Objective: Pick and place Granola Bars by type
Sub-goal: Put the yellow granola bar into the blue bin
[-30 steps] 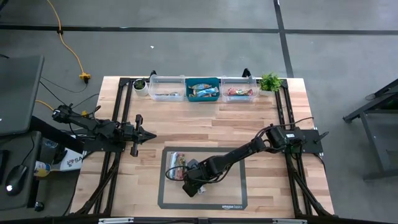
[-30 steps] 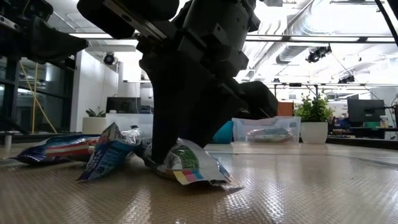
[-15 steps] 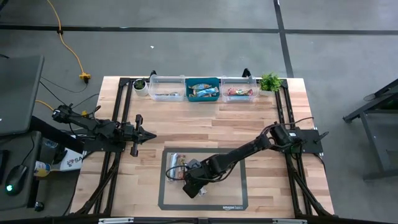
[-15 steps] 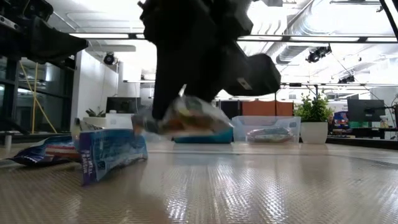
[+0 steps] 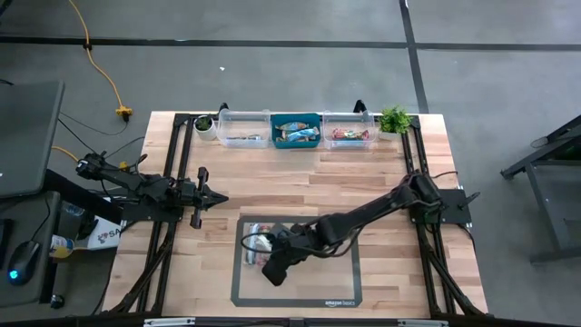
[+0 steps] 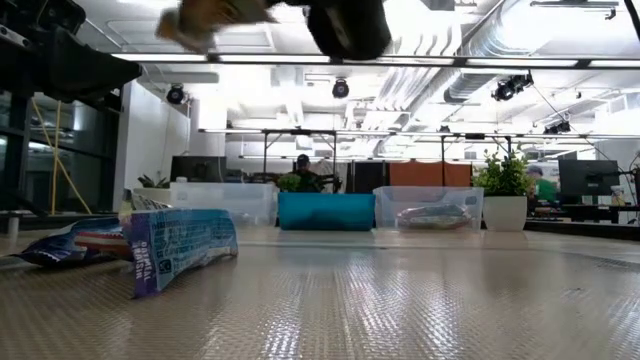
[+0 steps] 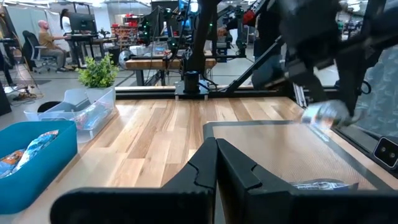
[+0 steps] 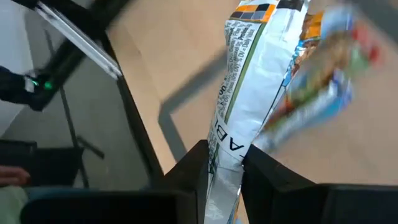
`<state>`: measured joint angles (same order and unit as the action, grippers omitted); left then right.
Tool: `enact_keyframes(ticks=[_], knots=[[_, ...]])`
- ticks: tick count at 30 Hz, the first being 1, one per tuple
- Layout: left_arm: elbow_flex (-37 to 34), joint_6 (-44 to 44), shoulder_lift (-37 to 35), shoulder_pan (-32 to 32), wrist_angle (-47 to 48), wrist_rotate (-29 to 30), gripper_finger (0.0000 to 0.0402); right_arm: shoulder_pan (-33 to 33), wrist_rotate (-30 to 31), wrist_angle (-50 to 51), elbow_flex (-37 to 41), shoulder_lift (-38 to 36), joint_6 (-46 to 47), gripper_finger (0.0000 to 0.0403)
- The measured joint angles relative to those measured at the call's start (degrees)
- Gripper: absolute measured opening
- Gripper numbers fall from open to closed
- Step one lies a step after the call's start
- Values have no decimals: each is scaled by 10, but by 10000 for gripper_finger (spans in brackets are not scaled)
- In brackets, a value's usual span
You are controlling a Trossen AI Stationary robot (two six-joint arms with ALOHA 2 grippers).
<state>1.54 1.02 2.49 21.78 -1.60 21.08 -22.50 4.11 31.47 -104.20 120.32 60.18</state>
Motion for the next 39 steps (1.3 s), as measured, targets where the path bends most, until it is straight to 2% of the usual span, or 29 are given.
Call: enact_keyframes(ticks=[9,14,21,31,39], knots=[[0,0,0,0,0,0,1,5,100,-115,0,-15,-168,62],[0,0,0,0,0,0,1,6,110,-215,0,-15,-276,62],[0,0,0,0,0,0,1,8,119,-324,0,-37,-346,62],[0,0,0,0,0,0,1,9,157,-347,0,-128,-462,62],[0,0,0,0,0,0,1,10,161,-353,0,-183,-551,62]])
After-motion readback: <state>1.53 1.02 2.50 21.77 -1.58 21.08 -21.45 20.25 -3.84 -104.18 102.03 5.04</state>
